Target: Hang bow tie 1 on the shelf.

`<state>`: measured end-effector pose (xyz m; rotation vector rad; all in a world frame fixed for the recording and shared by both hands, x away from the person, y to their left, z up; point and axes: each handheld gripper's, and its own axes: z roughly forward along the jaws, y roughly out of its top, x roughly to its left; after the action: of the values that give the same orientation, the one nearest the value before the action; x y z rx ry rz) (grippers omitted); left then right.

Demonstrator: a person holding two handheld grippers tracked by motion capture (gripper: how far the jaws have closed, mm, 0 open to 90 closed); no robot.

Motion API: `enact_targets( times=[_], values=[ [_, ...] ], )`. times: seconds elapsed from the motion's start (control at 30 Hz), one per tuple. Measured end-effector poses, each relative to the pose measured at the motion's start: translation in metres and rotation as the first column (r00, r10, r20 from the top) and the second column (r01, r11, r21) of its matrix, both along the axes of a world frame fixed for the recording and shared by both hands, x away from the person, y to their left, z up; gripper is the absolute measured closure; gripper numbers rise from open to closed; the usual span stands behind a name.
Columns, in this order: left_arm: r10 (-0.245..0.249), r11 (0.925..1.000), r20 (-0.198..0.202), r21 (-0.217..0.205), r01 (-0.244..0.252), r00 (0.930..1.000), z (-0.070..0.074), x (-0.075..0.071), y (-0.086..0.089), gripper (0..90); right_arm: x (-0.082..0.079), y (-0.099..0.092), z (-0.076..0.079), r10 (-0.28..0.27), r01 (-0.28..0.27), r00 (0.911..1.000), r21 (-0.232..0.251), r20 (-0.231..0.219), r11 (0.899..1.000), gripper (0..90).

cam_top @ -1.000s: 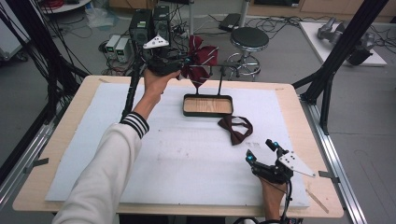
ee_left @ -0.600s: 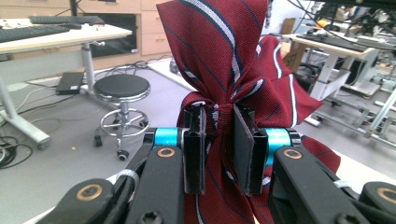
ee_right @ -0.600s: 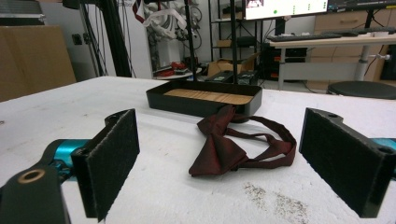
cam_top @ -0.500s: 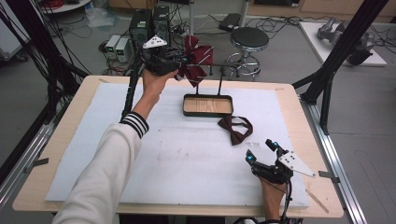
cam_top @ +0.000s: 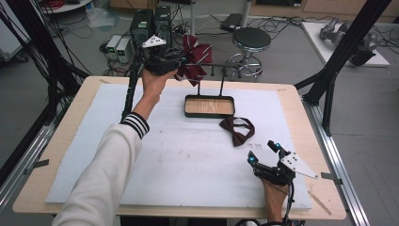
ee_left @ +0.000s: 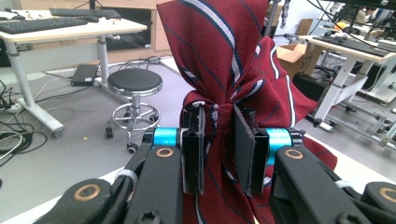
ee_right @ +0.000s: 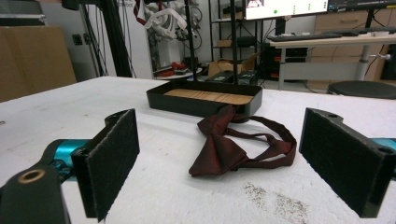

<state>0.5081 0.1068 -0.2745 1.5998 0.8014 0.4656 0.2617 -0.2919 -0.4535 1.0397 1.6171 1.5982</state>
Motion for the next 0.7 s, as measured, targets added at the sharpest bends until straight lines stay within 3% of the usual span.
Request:
enact_targets(
  times=[0.37, 0.7],
  values=[
    [0.012, 0.9999, -0.024, -0.009, -0.012, 0.9996, -0.008, 0.001, 0.011, 74.4, 0.0, 0.0, 0.0, 0.0, 0.0, 1.0, 0.0, 0.0, 1.0, 11.2],
    [0.032, 0.9993, -0.045, 0.021, -0.031, 0.9985, -0.018, -0.002, 0.026, 74.6, 0.0, 0.0, 0.0, 0.0, 0.0, 1.0, -0.001, -0.001, 1.0, 11.2]
  ],
)
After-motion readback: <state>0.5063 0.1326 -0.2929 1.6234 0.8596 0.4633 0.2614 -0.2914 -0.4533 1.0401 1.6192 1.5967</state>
